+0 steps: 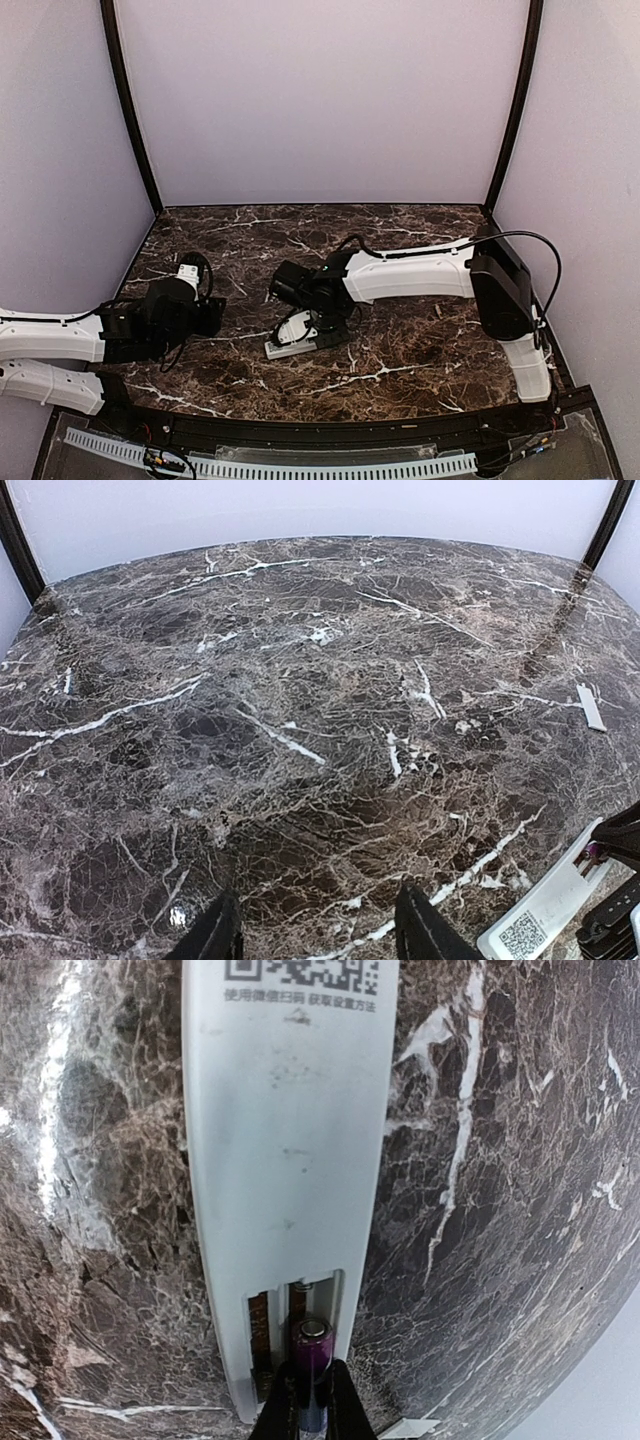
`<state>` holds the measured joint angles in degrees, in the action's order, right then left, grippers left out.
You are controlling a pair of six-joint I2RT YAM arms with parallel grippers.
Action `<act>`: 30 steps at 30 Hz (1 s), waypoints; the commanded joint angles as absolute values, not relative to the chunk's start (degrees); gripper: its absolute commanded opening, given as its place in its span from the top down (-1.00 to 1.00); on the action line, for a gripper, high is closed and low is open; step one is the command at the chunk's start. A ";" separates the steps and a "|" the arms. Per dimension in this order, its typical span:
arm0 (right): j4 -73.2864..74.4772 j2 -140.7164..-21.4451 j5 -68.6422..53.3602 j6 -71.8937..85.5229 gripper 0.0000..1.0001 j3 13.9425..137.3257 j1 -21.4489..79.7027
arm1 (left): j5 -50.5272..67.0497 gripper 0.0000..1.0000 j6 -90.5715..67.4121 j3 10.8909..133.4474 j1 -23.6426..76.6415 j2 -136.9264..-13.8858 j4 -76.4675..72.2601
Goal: Load the batteries into the remote control
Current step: Place the battery in the battery compartment.
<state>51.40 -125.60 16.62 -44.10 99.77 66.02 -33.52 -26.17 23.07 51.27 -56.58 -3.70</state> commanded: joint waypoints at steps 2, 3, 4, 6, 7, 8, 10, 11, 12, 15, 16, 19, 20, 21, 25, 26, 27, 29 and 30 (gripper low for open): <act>52.31 -127.09 16.96 -44.04 0.88 101.49 66.68 | -34.13 -0.02 -25.45 21.73 51.04 -56.11 -5.16; 52.39 -127.17 16.96 -44.03 0.87 101.58 66.71 | -34.04 -0.02 -25.37 21.72 51.06 -56.13 -5.22; 52.42 -127.19 16.98 -43.97 0.86 101.60 66.75 | -34.03 -0.02 -25.25 21.71 51.06 -56.14 -5.30; 52.49 -127.27 17.10 -43.95 0.82 101.69 66.73 | -33.97 -0.03 -25.04 21.64 51.06 -56.07 -5.40; 52.53 -127.29 17.12 -43.87 0.81 101.77 66.75 | -33.87 -0.03 -24.94 21.63 51.06 -56.07 -5.55; 52.47 -127.31 17.05 -43.81 0.79 101.84 66.78 | -33.85 -0.03 -24.95 21.58 51.06 -56.05 -5.59; 52.51 -127.36 16.82 -43.62 0.75 102.07 66.78 | -33.92 -0.04 -24.96 21.45 51.06 -56.15 -5.81; 52.52 -127.43 16.70 -43.48 0.74 102.19 66.85 | -33.92 -0.04 -24.92 21.45 51.06 -56.16 -5.87; 52.55 -127.48 16.66 -43.38 0.74 102.21 66.87 | -33.88 -0.04 -24.89 21.45 51.06 -56.23 -5.92; 52.60 -127.44 16.57 -43.08 0.73 102.09 66.87 | -33.71 -0.04 -24.67 21.42 51.06 -56.33 -5.99; 52.52 -127.44 16.46 -42.99 0.72 102.05 66.86 | -33.68 -0.04 -24.64 21.48 51.06 -56.33 -6.03; 52.37 -127.42 15.87 -42.74 0.70 102.11 66.95 | -33.66 -0.05 -24.54 21.35 51.06 -56.34 -6.25; 52.46 -127.44 15.71 -42.65 0.70 102.20 66.89 | -33.60 -0.05 -24.49 21.31 51.06 -56.38 -6.29; 52.43 -127.39 15.47 -42.55 0.69 102.28 66.91 | -33.59 -0.05 -24.40 21.30 51.06 -56.40 -6.38; 52.53 -127.45 14.63 -42.21 0.68 102.49 66.92 | -33.52 -0.06 -24.26 21.36 51.06 -56.49 -6.54; 52.47 -127.49 14.46 -42.05 0.67 102.48 66.97 | -33.45 -0.06 -24.26 21.31 51.06 -56.55 -6.57; 52.29 -127.46 14.42 -41.94 0.67 102.44 66.97 | -33.42 -0.06 -24.26 21.26 51.06 -56.62 -6.65; 52.14 -127.52 14.17 -41.84 0.67 102.48 66.89 | -33.29 -0.06 -24.19 21.30 51.06 -56.76 -6.74; 52.01 -127.58 14.08 -41.84 0.67 102.48 66.92 | -33.24 -0.06 -24.18 21.32 51.06 -56.77 -6.76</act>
<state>51.90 -126.54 15.53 -42.76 101.25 66.08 -33.45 -24.75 22.22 51.27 -56.58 -5.98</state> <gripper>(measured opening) 0.164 0.530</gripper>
